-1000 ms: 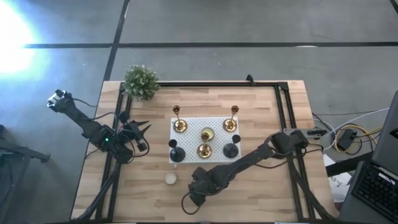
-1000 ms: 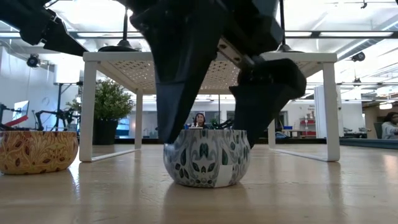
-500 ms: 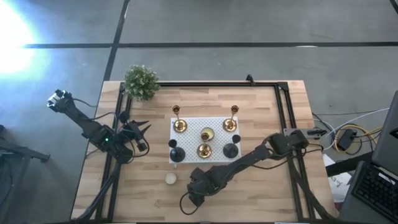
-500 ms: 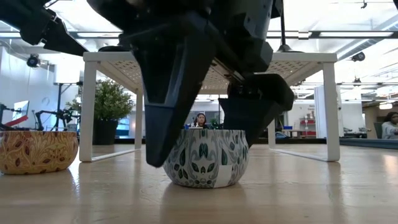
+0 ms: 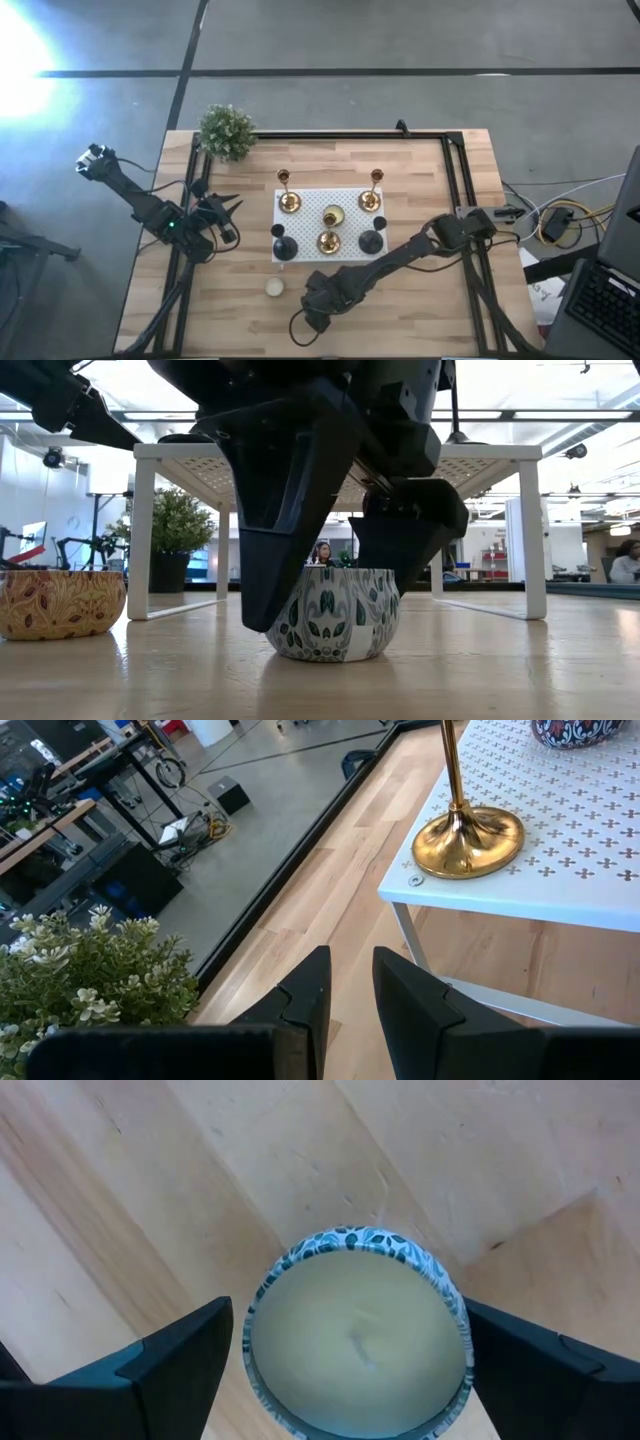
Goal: Pick & Place candle stick holders
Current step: Put the middle scented candle on the shelf
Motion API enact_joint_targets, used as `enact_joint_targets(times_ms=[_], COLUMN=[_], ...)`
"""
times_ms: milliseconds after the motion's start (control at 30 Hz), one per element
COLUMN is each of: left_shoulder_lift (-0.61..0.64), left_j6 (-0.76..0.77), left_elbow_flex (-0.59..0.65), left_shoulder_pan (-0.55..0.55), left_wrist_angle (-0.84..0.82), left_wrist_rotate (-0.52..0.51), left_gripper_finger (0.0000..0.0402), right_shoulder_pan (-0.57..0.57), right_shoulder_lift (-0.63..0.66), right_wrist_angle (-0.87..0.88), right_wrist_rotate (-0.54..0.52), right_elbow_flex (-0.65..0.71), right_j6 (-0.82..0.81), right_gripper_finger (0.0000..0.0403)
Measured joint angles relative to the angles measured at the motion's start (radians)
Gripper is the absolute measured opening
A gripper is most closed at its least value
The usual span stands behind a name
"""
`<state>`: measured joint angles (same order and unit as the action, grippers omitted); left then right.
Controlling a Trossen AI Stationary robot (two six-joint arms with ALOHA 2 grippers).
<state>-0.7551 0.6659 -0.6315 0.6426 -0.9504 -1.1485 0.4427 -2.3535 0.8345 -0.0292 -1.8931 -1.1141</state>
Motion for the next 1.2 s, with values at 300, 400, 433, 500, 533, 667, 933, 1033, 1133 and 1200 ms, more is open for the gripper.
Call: enact_joint_targets(times_ms=[300, 400, 433, 500, 533, 667, 933, 1033, 1133, 1200], left_shoulder_lift=[0.0, 0.0, 0.0, 0.0, 0.0, 0.0, 0.0, 0.0, 0.0, 0.0], left_j6=[0.0, 0.0, 0.0, 0.0, 0.0, 0.0, 0.0, 0.0, 0.0, 0.0], left_elbow_flex=[0.0, 0.0, 0.0, 0.0, 0.0, 0.0, 0.0, 0.0, 0.0, 0.0], left_shoulder_pan=[0.0, 0.0, 0.0, 0.0, 0.0, 0.0, 0.0, 0.0, 0.0, 0.0], left_wrist_angle=[0.0, 0.0, 0.0, 0.0, 0.0, 0.0, 0.0, 0.0, 0.0, 0.0], left_wrist_rotate=[0.0, 0.0, 0.0, 0.0, 0.0, 0.0, 0.0, 0.0, 0.0, 0.0], left_gripper_finger=[0.0083, 0.0083, 0.0083, 0.0083, 0.0083, 0.0083, 0.0083, 0.0083, 0.0083, 0.0083], right_shoulder_pan=[-0.002, -0.002, -0.003, -0.003, -0.002, 0.0, 0.032, 0.053, 0.074, 0.086], right_shoulder_lift=[0.002, 0.004, 0.004, 0.006, 0.007, 0.011, 0.019, 0.019, 0.019, 0.026], right_wrist_angle=[0.015, 0.016, 0.018, 0.02, 0.022, 0.102, 0.364, 0.447, 0.533, 0.563], right_wrist_rotate=[0.002, 0.003, 0.004, 0.006, 0.009, 0.038, 0.023, 0.0, -0.006, -0.013], right_elbow_flex=[0.001, 0.001, 0.002, 0.002, 0.002, -0.031, -0.238, -0.327, -0.426, -0.464], right_j6=[-0.003, -0.002, -0.002, -0.003, -0.003, -0.004, 0.019, 0.022, 0.026, 0.035], right_gripper_finger=[0.0285, 0.0285, 0.0285, 0.0285, 0.0285, 0.0285, 0.0285, 0.0285, 0.0285, 0.0285])
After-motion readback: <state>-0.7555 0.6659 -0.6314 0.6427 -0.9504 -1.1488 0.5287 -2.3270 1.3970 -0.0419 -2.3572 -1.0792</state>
